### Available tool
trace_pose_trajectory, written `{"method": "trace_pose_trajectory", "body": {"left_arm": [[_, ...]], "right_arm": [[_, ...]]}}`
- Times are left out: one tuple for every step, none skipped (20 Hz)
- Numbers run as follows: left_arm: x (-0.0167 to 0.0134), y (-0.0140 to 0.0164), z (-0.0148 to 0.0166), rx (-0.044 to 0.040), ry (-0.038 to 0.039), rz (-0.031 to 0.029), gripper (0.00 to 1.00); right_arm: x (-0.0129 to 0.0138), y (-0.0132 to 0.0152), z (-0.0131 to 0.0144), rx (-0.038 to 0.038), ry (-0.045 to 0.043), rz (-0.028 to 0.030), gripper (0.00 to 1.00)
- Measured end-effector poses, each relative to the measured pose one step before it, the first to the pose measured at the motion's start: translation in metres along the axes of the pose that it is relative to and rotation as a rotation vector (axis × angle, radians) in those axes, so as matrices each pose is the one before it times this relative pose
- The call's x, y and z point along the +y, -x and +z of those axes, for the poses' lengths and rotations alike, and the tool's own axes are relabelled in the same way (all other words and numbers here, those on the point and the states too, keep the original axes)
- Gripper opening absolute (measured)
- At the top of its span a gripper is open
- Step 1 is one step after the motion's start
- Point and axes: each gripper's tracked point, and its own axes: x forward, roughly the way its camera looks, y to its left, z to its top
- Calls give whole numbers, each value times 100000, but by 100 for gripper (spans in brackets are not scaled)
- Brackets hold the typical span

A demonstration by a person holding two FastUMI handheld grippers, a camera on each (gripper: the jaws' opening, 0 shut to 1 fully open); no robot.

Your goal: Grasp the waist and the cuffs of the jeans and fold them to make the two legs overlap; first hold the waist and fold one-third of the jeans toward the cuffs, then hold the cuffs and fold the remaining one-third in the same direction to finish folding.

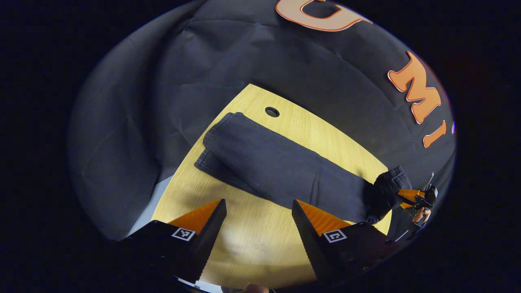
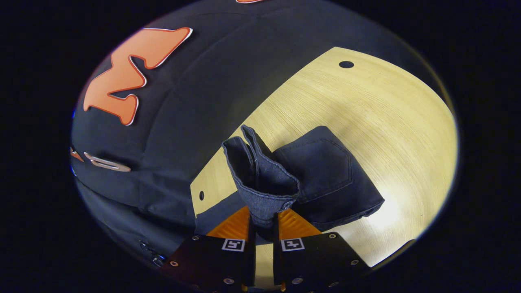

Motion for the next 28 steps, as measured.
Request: {"method": "trace_pose_trajectory", "body": {"left_arm": [[-73, -3, 11, -1, 206, -113, 98], [70, 129, -27, -122, 299, -41, 98], [-27, 63, 72, 91, 282, -122, 98], [35, 72, 11, -120, 100, 138, 98], [-37, 43, 43, -75, 161, -147, 98], [-4, 67, 19, -215, 146, -289, 98], [-16, -23, 8, 49, 277, -256, 98], [-3, 70, -67, 316, 426, -426, 98], [-7, 133, 4, 142, 494, -224, 98], [-15, 37, 13, 199, 317, -346, 98], [66, 4, 95, 287, 377, 97, 98], [74, 75, -84, 388, 650, -246, 98], [90, 50, -4, 679, 1009, 172, 98], [90, 8, -32, 1027, 1002, 400, 98], [29, -145, 19, 784, 1196, 582, 98], [-82, -174, -125, 1454, 1510, 511, 98], [-140, 48, -29, 1310, 1731, -85, 98], [-101, -39, -112, 1581, 1958, -586, 98], [-64, -14, -37, 1790, 2014, -234, 98], [147, 75, 214, 1264, 1540, -119, 98], [34, 113, 14, 1541, 1590, 530, 98], [-69, 37, 109, 1008, 1070, -17, 98], [273, -17, 80, 1154, 1793, 1447, 98], [67, -347, -283, 1903, 1870, 1871, 98], [71, -88, -25, 1767, 2392, 1837, 98], [-263, -41, 148, 1111, 2504, 194, 98], [-175, -59, 5, 2144, 2948, 534, 98], [-170, -144, -125, 3113, 2619, 1303, 98]], "right_arm": [[76, -400, -458, 110, 268, -864, 18], [-4, -526, -425, 113, -251, -1617, 18], [129, -611, -278, -466, -254, -1456, 18], [121, -599, -274, -503, -472, -1426, 18], [37, -651, -306, -527, -485, -1014, 18], [73, -431, -156, -220, -1128, -1717, 18], [-25, -907, -722, 364, -32, -1613, 19], [55, -728, -732, 593, 216, -1587, 19], [189, -514, -524, 599, 511, -960, 20], [211, -498, -599, 436, 559, -319, 24], [45, -397, -608, 966, 929, -610, 27], [-102, -382, -339, 545, 131, -893, 32], [-11, -140, -181, 303, 407, -854, 34], [-12, -124, -190, -157, 53, -595, 38], [553, 144, -164, 281, -814, 2066, 40], [1218, -147, -734, 2237, -2938, 4391, 58], [1567, 460, -540, 1153, -2416, 4080, 68], [454, -7, -213, -891, -743, -140, 78], [-410, 118, 119, -1436, 974, -1205, 89], [-242, -46, -97, -552, 466, -1047, 89], [147, 305, -335, -223, 20, 145, 89], [17, 261, -131, -621, 18, 268, 90], [-154, 399, -102, -522, 607, -35, 90], [-196, 446, -106, -555, 842, -655, 90], [-43, 644, 30, -1045, 931, -39, 90], [-213, 564, 123, -811, 657, -210, 90], [39, 502, 102, -861, 659, 340, 90], [-58, 478, 74, -696, 570, 128, 90]]}}
